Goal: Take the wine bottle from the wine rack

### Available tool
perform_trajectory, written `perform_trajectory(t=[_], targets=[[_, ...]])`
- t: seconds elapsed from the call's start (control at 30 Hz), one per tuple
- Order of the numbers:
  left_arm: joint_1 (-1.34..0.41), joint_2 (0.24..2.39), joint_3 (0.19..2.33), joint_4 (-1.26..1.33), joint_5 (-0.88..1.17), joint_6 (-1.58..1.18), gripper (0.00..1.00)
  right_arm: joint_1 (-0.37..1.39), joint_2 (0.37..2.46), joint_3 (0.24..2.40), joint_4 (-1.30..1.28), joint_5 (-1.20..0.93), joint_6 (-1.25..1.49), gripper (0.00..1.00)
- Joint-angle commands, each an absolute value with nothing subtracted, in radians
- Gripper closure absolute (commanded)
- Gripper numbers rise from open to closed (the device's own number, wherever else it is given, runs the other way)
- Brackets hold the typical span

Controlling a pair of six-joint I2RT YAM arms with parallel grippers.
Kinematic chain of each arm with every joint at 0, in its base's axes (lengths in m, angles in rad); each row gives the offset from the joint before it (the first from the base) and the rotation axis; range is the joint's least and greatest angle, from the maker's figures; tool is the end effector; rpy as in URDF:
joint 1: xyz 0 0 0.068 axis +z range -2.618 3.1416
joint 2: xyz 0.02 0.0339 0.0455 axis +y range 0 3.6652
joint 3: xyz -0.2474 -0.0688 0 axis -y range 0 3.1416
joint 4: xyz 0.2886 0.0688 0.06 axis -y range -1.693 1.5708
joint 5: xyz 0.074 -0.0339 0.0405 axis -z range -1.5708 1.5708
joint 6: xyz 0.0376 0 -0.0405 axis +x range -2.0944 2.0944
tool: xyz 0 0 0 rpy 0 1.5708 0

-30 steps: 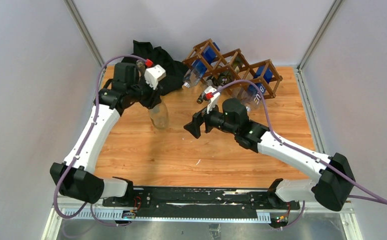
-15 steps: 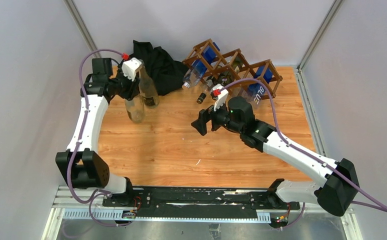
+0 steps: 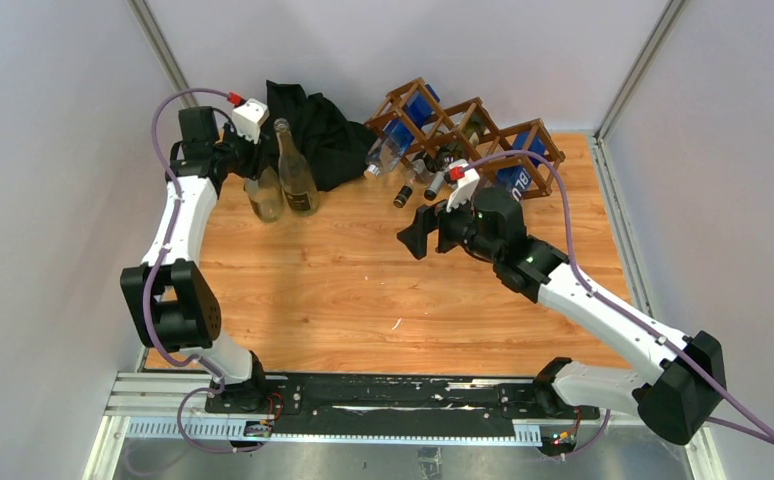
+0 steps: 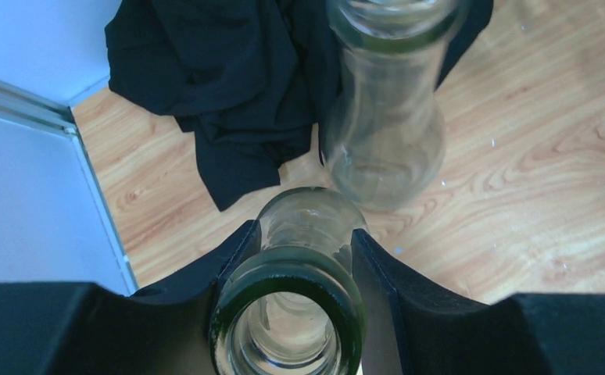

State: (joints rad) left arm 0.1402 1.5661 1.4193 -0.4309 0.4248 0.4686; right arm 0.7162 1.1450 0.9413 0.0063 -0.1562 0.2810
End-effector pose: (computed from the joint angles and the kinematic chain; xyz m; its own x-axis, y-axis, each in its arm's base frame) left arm 0.4020 0.0411 0.3189 -0.3856 0.3612 -0.8491 0.4356 0.8824 0.1775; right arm 0.2387 0.2155 0.3174 -0.3539 0.0552 -0.9337 -0.6926 0.6554 0.3012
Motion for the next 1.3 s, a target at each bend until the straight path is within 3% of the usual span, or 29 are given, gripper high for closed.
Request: perform_trajectory(t=[0.0, 0.3, 0.7, 0.8, 0.87, 0.97, 1.13, 1.27], targets=[[0.145, 1.593, 1.452, -0.164, 0.448, 0.403, 1.00, 0.688, 1.105, 0.954, -0.035, -0.129, 0.312, 0.01], [0.158, 1.663, 1.478, -0.086, 0.443, 0.326, 1.00, 0.664, 1.094, 0.980, -0.080, -0.087, 0.322, 0.00], [0.215, 1.601, 1.348, 0.074, 0.491, 0.210, 1.00, 0.659, 1.138, 1.017, -0.082, -0.066, 0.345, 0.00], [0.217, 1.599, 1.342, 0.058, 0.490, 0.224, 0.81, 0.658, 1.159, 1.036, -0.085, -0.053, 0.353, 0.00], [0.222, 1.595, 1.348, 0.044, 0.479, 0.215, 0.49, 0.658, 1.184, 1.056, -0.099, -0.037, 0.358, 0.00], [0.224, 1.576, 1.348, 0.037, 0.460, 0.219, 0.26, 0.658, 1.227, 1.107, -0.136, -0.008, 0.373, 0.00], [0.225, 1.540, 1.408, -0.084, 0.473, 0.250, 0.01, 0.658, 1.344, 1.222, -0.213, 0.081, 0.445, 0.00], [0.225, 1.517, 1.500, -0.230, 0.479, 0.275, 0.00, 0.658, 1.463, 1.349, -0.267, 0.151, 0.562, 0.00]])
